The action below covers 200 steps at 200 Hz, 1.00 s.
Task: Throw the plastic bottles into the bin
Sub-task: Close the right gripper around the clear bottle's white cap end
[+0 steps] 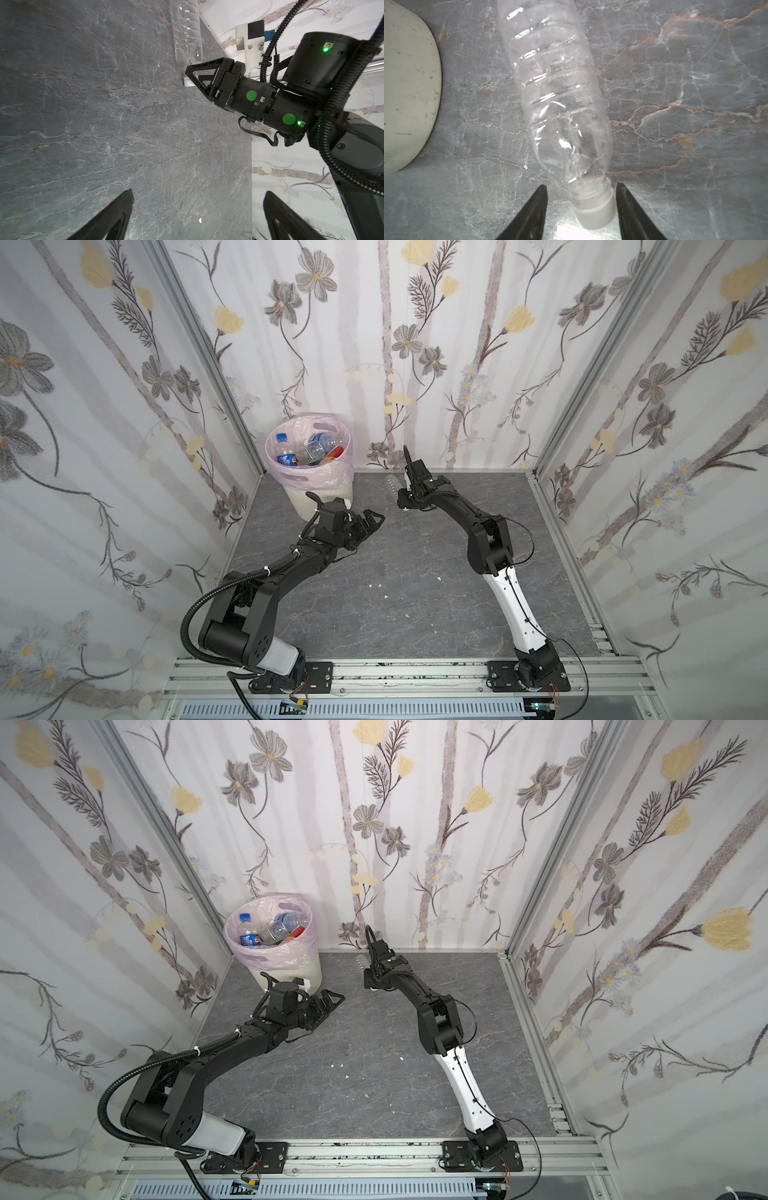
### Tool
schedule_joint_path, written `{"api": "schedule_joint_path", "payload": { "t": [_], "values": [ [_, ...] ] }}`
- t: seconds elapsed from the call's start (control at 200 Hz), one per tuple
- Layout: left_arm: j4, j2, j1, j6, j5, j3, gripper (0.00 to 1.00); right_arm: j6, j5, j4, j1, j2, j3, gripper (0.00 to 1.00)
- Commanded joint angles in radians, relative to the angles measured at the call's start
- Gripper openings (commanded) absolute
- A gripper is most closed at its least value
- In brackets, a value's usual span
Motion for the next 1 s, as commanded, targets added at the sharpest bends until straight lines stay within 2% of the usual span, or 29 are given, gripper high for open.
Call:
{"api": "schedule_joint_path", "payload": {
  "t": [0.0, 0.065, 0.37, 0.654, 0.889, 0.994],
  "values": [
    [0.029, 0.005, 0.007, 0.002, 0.017, -0.001, 1.0, -0.005, -0.018, -0.006, 0.0, 0.009, 0.009, 0.48],
    [0.031, 0.011, 0.011, 0.002, 0.02, -0.002, 1.0, -0.005, -0.024, -0.012, 0.001, 0.009, 0.009, 0.44],
    [0.04, 0.029, 0.019, -0.005, 0.032, -0.004, 1.0, -0.011, -0.04, -0.04, 0.01, 0.009, 0.009, 0.4],
    [0.043, 0.03, 0.027, -0.006, 0.038, -0.01, 1.0, -0.007, -0.061, -0.063, 0.011, 0.009, 0.009, 0.29],
    [0.046, 0.039, 0.029, -0.011, 0.042, -0.011, 1.0, -0.01, -0.086, -0.107, 0.016, -0.001, 0.004, 0.24],
    [0.046, 0.038, 0.029, -0.013, 0.04, -0.012, 1.0, -0.013, -0.093, -0.103, 0.021, -0.042, -0.049, 0.22]
  ]
}}
